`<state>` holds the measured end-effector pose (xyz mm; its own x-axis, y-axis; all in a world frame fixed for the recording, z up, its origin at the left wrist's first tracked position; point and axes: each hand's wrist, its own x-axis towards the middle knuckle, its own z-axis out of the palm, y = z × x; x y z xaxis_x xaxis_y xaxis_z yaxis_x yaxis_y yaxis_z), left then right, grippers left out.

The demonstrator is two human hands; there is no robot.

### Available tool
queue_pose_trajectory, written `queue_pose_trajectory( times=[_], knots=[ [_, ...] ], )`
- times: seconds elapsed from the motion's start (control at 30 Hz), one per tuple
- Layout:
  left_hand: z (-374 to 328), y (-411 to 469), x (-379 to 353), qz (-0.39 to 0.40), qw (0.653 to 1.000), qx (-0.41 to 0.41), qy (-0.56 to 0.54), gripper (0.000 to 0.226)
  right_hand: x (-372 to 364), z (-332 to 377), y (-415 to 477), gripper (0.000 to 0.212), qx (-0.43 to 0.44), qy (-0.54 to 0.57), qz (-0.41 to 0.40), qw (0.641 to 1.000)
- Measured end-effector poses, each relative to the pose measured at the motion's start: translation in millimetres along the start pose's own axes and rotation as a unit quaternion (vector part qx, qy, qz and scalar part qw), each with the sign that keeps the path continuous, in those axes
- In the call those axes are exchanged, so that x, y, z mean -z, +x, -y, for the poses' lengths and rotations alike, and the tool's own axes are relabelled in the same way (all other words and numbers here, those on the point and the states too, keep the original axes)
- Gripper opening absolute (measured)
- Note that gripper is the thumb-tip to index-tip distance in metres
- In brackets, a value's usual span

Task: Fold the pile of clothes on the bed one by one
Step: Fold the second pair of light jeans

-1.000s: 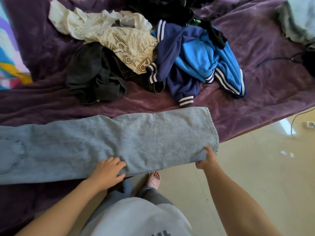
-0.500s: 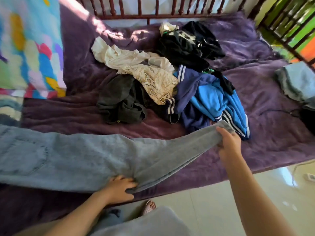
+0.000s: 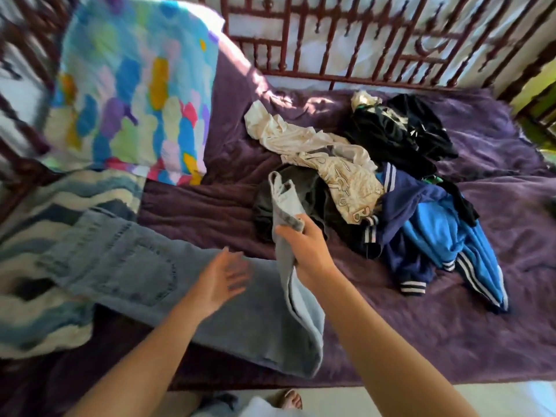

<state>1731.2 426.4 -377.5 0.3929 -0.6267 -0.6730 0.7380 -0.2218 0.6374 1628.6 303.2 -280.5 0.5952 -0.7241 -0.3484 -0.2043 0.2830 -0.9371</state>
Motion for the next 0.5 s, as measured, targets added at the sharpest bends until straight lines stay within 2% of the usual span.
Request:
queue_pose_trajectory(
  times=[0.07, 0.13, 0.2, 0.3, 0.37, 0.4, 0.47, 0.5],
  knots=[
    [-43.5, -0.3, 25.7, 0.002, 0.996, -0.003, -0.094, 0.059, -51.2, 2.0, -2.2, 0.031, 0.013, -0.011, 0.049, 0.999],
    [-74.2, 0.8, 53.3, 0.013, 0.993, 0.0, -0.116, 0.074, -98.7, -4.9, -5.0, 0.028, 0.017, -0.031, 0.113, 0.993],
    [-89.6, 3.3, 82.3, 0.014, 0.997, 0.03, -0.076, 0.082, -135.1, -29.3, -5.5, 0.022, 0.021, -0.116, 0.16, 0.98],
    [-90.2, 3.6, 122.5, 0.0, 0.989, 0.145, 0.014, 0.078, -160.7, -78.6, -6.6, 0.021, -0.024, -0.223, 0.234, 0.946],
    [-77.6, 6.0, 139.0, -0.048, 0.969, 0.203, 0.135, 0.063, -165.2, -106.2, -7.9, 0.041, -0.076, -0.24, 0.283, 0.925],
    [-68.7, 8.1, 144.4, -0.087, 0.948, 0.201, 0.23, 0.056, -165.9, -115.6, -9.0, 0.05, -0.094, -0.253, 0.293, 0.917],
    [-49.6, 13.6, 150.9, -0.149, 0.893, 0.138, 0.402, 0.045, -163.3, -123.9, -7.8, 0.05, -0.124, -0.272, 0.267, 0.916],
    [-42.9, 15.8, 153.2, -0.16, 0.871, 0.11, 0.452, 0.042, -160.4, -125.7, -4.2, 0.046, -0.141, -0.276, 0.235, 0.921]
  ],
)
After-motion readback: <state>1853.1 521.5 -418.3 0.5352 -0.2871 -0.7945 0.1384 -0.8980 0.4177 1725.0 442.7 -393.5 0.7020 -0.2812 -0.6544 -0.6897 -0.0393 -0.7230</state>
